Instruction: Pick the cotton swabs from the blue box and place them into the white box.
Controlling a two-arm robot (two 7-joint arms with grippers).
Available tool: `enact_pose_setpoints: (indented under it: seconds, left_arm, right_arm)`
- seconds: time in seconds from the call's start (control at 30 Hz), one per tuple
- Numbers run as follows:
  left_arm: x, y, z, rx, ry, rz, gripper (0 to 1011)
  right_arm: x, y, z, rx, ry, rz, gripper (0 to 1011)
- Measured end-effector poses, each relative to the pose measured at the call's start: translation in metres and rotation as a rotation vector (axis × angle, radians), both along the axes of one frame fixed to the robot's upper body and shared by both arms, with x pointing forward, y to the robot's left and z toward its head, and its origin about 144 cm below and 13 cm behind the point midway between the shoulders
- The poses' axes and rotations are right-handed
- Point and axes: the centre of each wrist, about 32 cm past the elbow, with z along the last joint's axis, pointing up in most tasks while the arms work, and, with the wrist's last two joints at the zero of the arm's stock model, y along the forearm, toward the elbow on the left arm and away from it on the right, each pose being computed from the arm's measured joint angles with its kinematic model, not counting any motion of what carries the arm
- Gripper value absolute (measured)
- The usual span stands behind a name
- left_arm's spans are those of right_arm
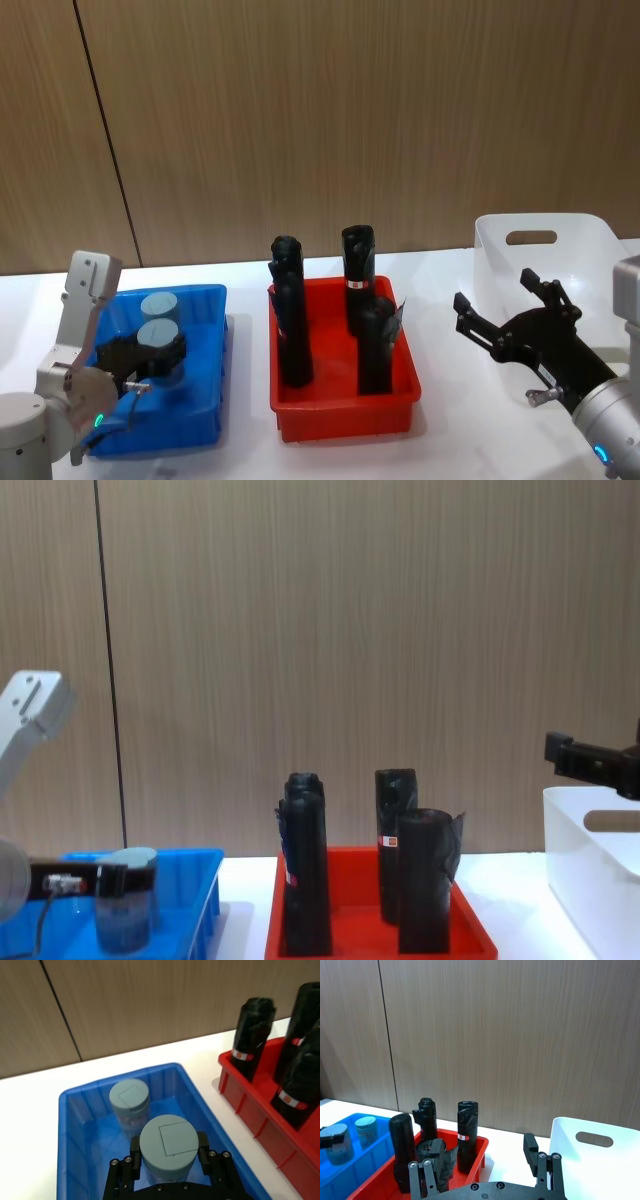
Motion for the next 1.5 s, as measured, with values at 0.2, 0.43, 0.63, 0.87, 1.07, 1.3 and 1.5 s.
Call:
enact_pose_setpoints:
  seconds: [0.2,0.43,0.63,0.87,1.07,1.3,1.5]
  left_arm:
    - [-0.005,0.0,0.011,0.01,-0.059,-0.054,664]
    - [-0.01,0.001,0.025,0.014,-0.119,-0.134,664]
    - [-0.013,0.003,0.038,0.014,-0.162,-0.221,664]
    - [-0.014,0.007,0.049,0.013,-0.19,-0.321,664]
    - [-0.013,0.011,0.058,0.005,-0.204,-0.419,664]
    - [-0.01,0.016,0.066,-0.01,-0.212,-0.532,664]
    - [-0.005,0.02,0.07,-0.03,-0.21,-0.623,664]
  right_arm:
    - [0.0,0.0,0.0,0.0,0.0,0.0,1002]
    - [0.0,0.0,0.0,0.0,0.0,0.0,1002]
    - [0.0,0.0,0.0,0.0,0.0,0.0,1002]
    - [0.0,0.0,0.0,0.0,0.0,0.0,1002]
    - [0.0,0.0,0.0,0.0,0.0,0.0,1002]
    - [0.0,0.0,0.0,0.0,0.0,0.0,1002]
    - [0.0,0.0,0.0,0.0,0.0,0.0,1002]
